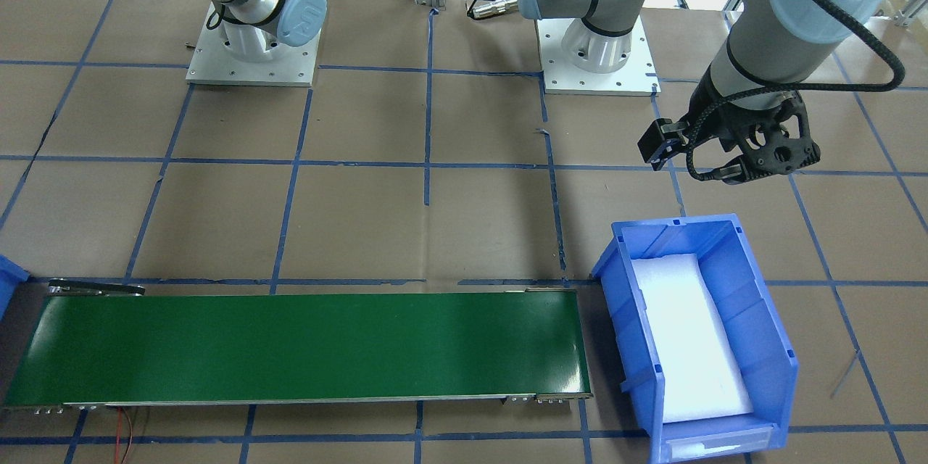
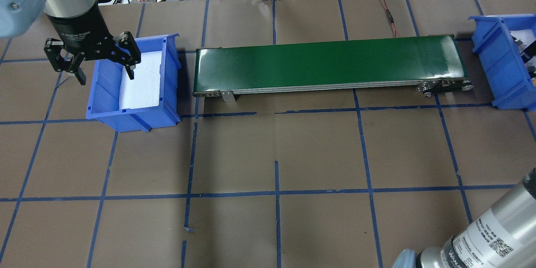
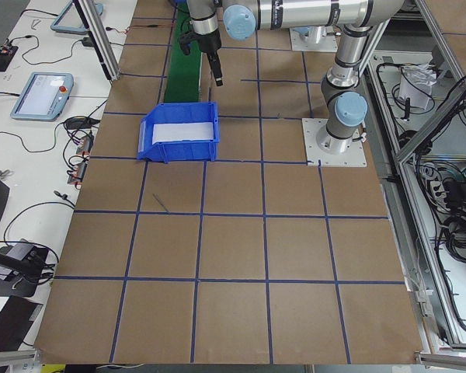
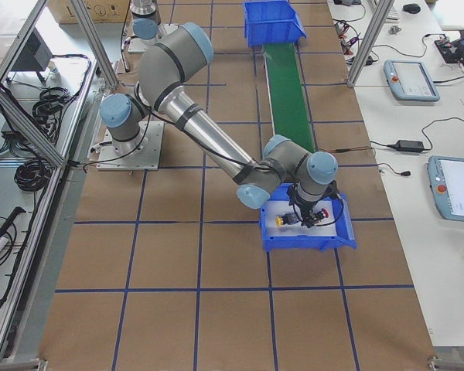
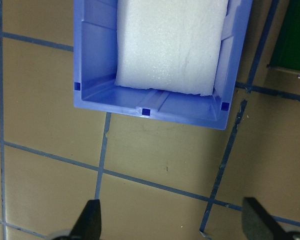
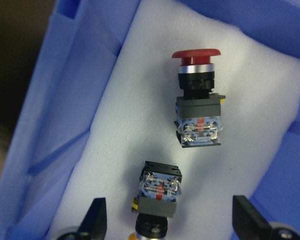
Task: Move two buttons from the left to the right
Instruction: 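Open the right gripper and raise it back over the conveyor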
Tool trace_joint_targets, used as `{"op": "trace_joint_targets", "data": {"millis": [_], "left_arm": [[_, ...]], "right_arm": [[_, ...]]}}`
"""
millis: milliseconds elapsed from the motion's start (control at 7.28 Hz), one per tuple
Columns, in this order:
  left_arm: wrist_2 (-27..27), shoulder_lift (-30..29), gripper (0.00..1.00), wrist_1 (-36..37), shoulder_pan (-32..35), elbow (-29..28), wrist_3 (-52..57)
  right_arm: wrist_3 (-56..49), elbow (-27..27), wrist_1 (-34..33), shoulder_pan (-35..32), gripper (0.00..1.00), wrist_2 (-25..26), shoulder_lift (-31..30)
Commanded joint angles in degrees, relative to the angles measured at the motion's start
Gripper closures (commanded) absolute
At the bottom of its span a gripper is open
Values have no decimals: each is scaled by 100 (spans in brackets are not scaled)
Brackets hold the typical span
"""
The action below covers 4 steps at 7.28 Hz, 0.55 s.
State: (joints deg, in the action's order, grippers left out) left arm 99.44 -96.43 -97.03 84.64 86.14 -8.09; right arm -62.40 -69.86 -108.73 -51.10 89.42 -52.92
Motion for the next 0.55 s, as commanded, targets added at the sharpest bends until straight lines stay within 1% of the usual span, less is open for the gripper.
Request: {"op": "trace_joint_targets", "data": {"millis": [0,275,412], "left_arm": [[-3,-8,0,0,0,-1,0],[6,-8,0,0,0,-1,0],[6,10,0,-9,0,8,0]], "right_arm": [[0,358,649,-14,10,-30,-428],[9,482,677,-224,10,-109,-727],[43,500,669,-669,10,-231,-789]]}}
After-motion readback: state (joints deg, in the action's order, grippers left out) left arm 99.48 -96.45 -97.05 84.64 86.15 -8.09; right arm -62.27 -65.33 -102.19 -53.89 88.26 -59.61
